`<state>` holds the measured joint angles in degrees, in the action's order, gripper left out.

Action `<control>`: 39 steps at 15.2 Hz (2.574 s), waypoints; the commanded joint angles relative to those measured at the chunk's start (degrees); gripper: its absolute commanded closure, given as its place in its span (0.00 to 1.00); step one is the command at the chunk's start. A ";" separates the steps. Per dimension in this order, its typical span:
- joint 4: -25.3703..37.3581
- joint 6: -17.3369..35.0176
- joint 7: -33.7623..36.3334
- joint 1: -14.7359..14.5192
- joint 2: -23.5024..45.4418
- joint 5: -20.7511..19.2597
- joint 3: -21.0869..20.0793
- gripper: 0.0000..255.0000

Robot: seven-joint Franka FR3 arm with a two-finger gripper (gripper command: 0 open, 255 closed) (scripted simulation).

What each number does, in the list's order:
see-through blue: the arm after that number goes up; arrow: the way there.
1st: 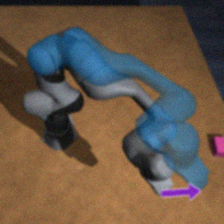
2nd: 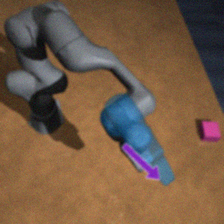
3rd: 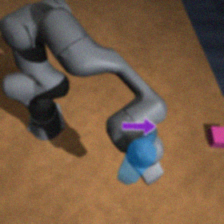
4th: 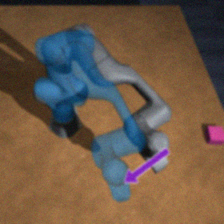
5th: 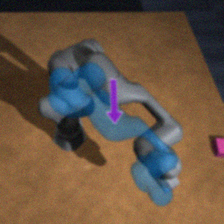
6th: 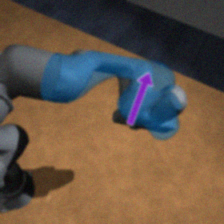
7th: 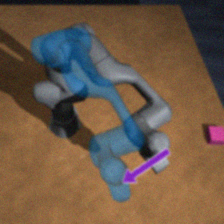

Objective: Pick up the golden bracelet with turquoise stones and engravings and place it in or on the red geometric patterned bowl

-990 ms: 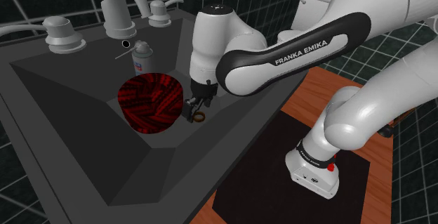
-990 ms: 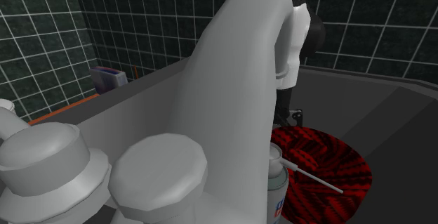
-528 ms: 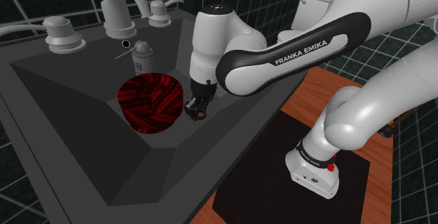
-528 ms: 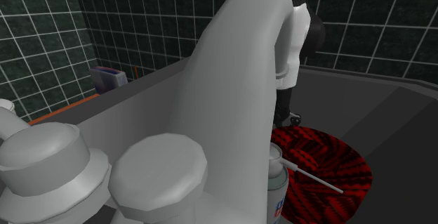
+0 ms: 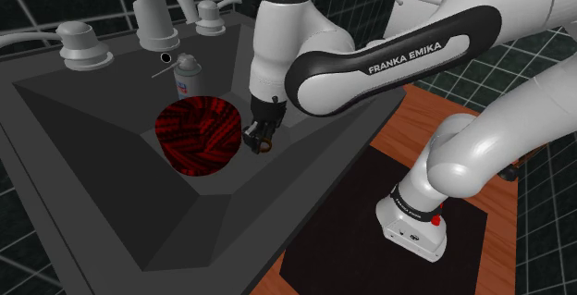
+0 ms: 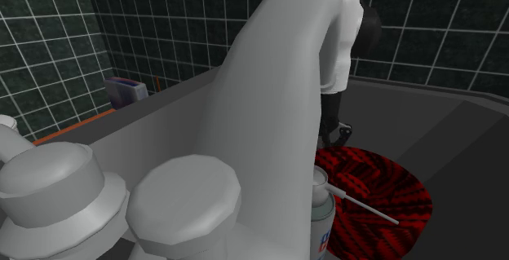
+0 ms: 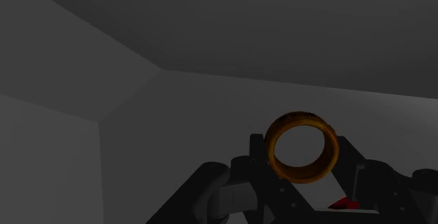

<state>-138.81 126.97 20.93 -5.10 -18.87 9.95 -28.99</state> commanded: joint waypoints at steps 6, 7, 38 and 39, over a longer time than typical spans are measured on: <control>3.56 -5.89 -0.56 -0.15 -2.39 0.33 1.14 1.00; 4.13 -6.71 -0.61 -0.15 -2.65 0.33 1.28 1.00; 43.28 -24.25 12.37 0.19 21.55 -13.17 -5.51 1.00; 46.47 -25.05 13.75 -0.57 24.53 -15.03 -6.05 1.00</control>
<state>-95.10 102.10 33.20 -5.12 2.49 -3.10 -34.40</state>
